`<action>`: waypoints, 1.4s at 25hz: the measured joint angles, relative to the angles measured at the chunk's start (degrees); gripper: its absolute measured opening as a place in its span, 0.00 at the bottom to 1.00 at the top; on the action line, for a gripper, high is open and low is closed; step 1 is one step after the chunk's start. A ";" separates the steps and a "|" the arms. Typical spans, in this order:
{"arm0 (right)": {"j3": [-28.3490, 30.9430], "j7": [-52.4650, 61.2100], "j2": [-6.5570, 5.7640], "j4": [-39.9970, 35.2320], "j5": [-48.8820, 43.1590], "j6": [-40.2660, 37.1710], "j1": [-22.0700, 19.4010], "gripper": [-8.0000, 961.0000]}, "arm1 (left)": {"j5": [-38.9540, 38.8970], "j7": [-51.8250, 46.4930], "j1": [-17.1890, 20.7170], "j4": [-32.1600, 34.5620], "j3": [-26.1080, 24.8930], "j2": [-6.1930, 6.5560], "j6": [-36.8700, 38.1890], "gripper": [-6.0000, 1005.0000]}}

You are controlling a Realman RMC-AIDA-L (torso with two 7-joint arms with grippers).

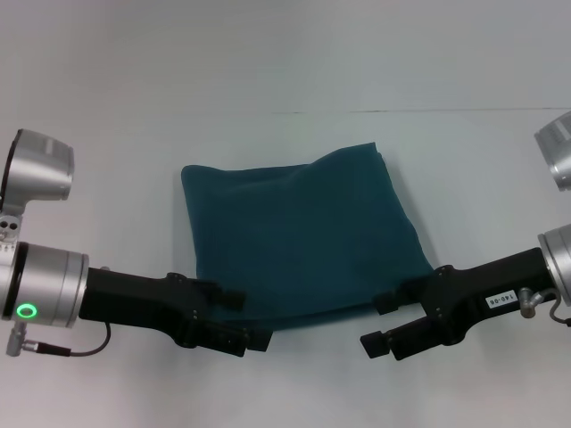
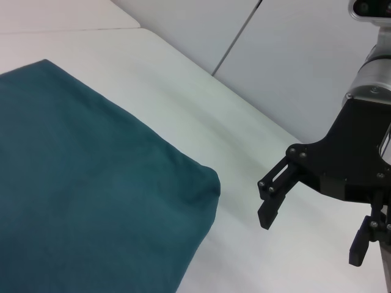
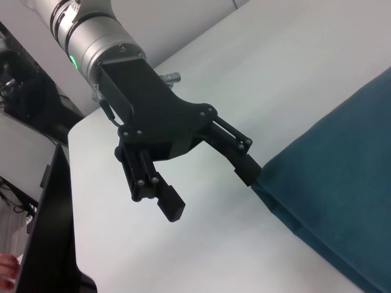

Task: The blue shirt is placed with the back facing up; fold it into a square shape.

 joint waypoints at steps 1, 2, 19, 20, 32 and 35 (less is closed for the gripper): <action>0.05 0.02 -0.03 0.00 0.00 -0.06 0.00 0.93 | 0.00 0.00 0.00 0.00 0.01 0.00 0.00 0.94; 0.13 0.03 -0.09 0.00 0.00 -0.13 0.00 0.93 | 0.00 0.00 -0.01 0.00 0.01 0.00 0.00 0.94; 0.26 0.03 -0.40 0.00 0.00 -0.13 0.00 0.93 | 0.00 0.06 -0.01 0.00 0.04 0.00 0.00 0.94; 0.28 0.04 -0.42 0.00 0.00 -0.17 0.00 0.93 | 0.00 0.07 0.00 0.00 0.04 0.00 0.00 0.94; 0.17 0.04 -0.42 0.01 0.01 -0.29 0.08 0.93 | -0.02 0.13 0.27 0.00 -0.66 0.00 0.06 0.94; 0.13 0.03 -0.42 0.01 0.04 -0.33 0.22 0.93 | -0.04 0.13 0.29 0.00 -0.67 0.00 0.06 0.94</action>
